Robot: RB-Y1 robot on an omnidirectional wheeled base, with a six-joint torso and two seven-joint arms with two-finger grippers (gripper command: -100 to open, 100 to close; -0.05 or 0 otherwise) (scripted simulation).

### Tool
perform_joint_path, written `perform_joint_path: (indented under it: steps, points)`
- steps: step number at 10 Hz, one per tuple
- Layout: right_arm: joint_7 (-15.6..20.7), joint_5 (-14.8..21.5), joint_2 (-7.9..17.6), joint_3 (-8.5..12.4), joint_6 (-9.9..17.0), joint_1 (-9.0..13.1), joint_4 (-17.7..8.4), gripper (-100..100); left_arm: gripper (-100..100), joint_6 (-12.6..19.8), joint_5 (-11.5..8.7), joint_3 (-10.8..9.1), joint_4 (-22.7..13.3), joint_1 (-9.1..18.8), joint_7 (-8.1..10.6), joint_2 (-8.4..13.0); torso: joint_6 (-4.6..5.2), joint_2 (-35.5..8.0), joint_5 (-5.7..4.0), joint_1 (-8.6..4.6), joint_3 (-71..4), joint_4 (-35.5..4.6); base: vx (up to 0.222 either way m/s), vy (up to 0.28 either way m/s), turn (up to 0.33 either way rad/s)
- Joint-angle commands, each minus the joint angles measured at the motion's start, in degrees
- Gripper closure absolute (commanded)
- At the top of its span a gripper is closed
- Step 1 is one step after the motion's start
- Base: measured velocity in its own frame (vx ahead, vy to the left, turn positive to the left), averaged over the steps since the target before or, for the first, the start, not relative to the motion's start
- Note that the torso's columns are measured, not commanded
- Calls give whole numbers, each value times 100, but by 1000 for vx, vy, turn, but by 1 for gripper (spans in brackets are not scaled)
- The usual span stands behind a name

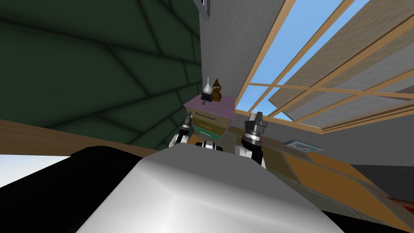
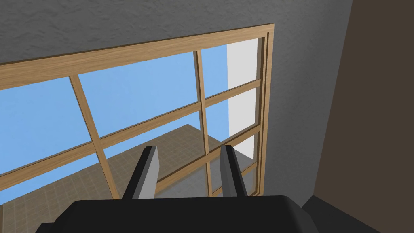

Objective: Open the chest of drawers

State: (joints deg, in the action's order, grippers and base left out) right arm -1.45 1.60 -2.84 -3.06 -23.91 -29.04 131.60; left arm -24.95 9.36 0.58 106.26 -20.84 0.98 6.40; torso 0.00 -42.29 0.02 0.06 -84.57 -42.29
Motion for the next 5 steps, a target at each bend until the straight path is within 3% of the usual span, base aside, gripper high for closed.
perform_joint_path:
  steps: [1, 5]
  points:
    - [0, 0, 0, 0, 0, 0, 0, 0, -100, 2, 39, 51, -286, 80, -58, -10, 0, -2, -1, -7, 1, 0, 49, 25, -46]
    - [0, 0, 0, 0, 0, 0, 0, 0, -100, -18, 94, 118, -744, 213, -143, 23, 0, 0, -1, -4, 0, 0, 42, 30, -41]
